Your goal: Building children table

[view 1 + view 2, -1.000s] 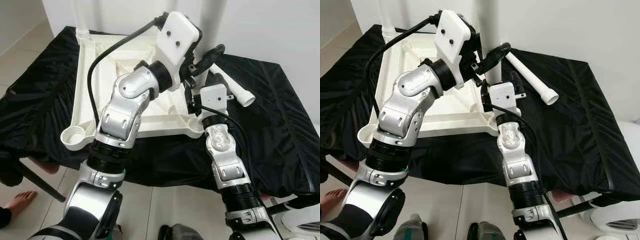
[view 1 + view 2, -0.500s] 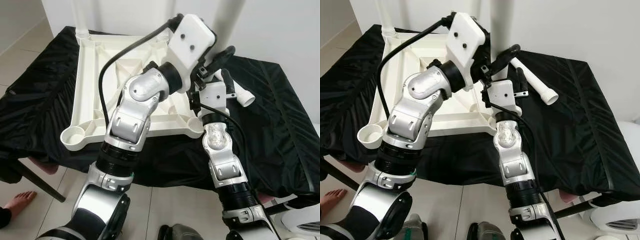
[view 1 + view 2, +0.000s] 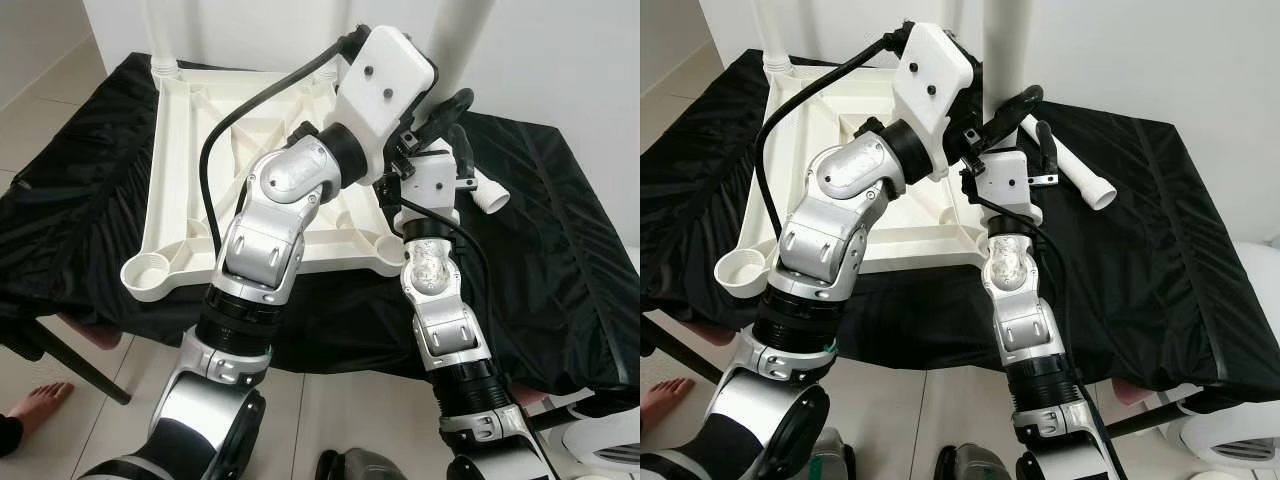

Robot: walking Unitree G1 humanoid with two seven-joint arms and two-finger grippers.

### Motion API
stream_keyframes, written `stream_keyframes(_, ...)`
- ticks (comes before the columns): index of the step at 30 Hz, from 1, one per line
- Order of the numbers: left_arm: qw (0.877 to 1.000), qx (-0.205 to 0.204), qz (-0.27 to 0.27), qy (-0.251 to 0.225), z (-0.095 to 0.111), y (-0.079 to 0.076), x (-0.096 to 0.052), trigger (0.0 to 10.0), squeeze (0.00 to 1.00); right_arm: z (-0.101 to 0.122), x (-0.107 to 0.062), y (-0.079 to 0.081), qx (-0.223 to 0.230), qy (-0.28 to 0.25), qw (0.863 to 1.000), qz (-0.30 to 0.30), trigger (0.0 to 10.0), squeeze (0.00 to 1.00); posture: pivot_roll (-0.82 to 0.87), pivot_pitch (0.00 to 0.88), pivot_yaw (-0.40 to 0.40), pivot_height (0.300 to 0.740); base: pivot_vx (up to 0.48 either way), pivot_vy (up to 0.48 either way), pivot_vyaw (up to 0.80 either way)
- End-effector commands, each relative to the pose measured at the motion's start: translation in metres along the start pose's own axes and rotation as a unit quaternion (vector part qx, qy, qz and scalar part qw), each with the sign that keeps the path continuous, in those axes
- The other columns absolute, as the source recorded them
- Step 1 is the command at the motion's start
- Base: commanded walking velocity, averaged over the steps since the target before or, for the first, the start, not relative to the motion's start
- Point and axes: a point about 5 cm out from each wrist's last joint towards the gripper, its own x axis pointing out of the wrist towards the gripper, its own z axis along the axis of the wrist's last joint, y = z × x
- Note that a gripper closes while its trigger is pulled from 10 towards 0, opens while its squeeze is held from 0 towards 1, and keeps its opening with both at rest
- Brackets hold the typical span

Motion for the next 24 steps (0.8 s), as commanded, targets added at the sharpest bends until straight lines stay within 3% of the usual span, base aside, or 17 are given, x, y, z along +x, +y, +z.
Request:
stream_keyframes(1, 0.989, -0.007, 0.147, -0.002, 0.0016, 0.0125, -0.0005, 10.0, 0.0, 0.0, 0.0035, -0.0063, 0.005, -0.003, 1.0, -0.023, 5.0, 0.0, 0.08, 0.0, -0.093, 0.74, 0.0, 0.0, 0.0)
stream_keyframes(3, 0.989, -0.007, 0.147, -0.002, 0.0019, 0.0126, -0.0005, 10.0, 0.0, -0.0005, 0.0038, -0.0067, 0.008, 0.0, 1.0, -0.025, 5.0, 0.0, 0.08, 0.0, -0.094, 0.74, 0.0, 0.0, 0.0)
stream_keyframes(4, 0.989, -0.007, 0.147, -0.003, 0.0022, 0.0124, -0.0007, 10.0, 0.0, -0.0006, 0.0041, -0.0074, 0.011, 0.0, 1.0, -0.029, 2.2, 0.0, 0.09, 0.0, -0.093, 0.74, 0.0, 0.0, 0.0)
stream_keyframes(5, 0.989, -0.007, 0.147, -0.003, 0.0022, 0.0124, -0.0007, 10.0, 0.0, -0.0006, 0.0041, -0.0074, 0.011, 0.0, 1.0, -0.029, 2.2, 0.0, 0.09, 0.0, -0.093, 0.74, 0.0, 0.0, 0.0)
stream_keyframes(6, 0.989, -0.008, 0.147, -0.002, 0.0022, 0.0122, -0.0006, 10.0, 0.0, -0.0002, 0.0047, -0.0081, 0.015, -0.001, 0.999, -0.031, 0.7, 0.0, 0.09, 0.0, -0.093, 0.74, 0.0, 0.0, 0.0)
stream_keyframes(7, 0.989, -0.008, 0.147, -0.002, 0.0022, 0.0119, -0.0007, 10.0, 0.0, 0.0001, 0.0051, -0.0088, 0.017, -0.002, 0.999, -0.034, 0.0, 0.0, 0.09, 0.0, -0.094, 0.74, 0.0, 0.0, 0.0)
stream_keyframes(22, 0.988, -0.014, 0.151, 0.002, 0.0014, 0.0144, -0.0027, 10.0, 0.0, 0.0021, 0.0056, -0.0121, 0.029, -0.015, 0.998, -0.048, 0.0, 0.0, 0.1, 0.0, -0.088, 0.74, 0.0, 0.0, 0.0)
stream_keyframes(23, 0.987, -0.028, 0.155, -0.002, 0.0018, 0.016, -0.0037, 10.0, 1.0, 0.0023, 0.0058, -0.0128, 0.028, -0.017, 0.998, -0.051, 0.0, 0.0, 0.1, 0.0, -0.085, 0.74, 0.0, 0.0, 0.0)
stream_keyframes(24, 0.987, -0.028, 0.155, -0.002, 0.0018, 0.016, -0.0037, 10.0, 1.0, 0.0023, 0.0058, -0.0128, 0.028, -0.017, 0.998, -0.051, 0.0, 0.0, 0.1, 0.0, -0.085, 0.74, 0.0, 0.0, 0.0)
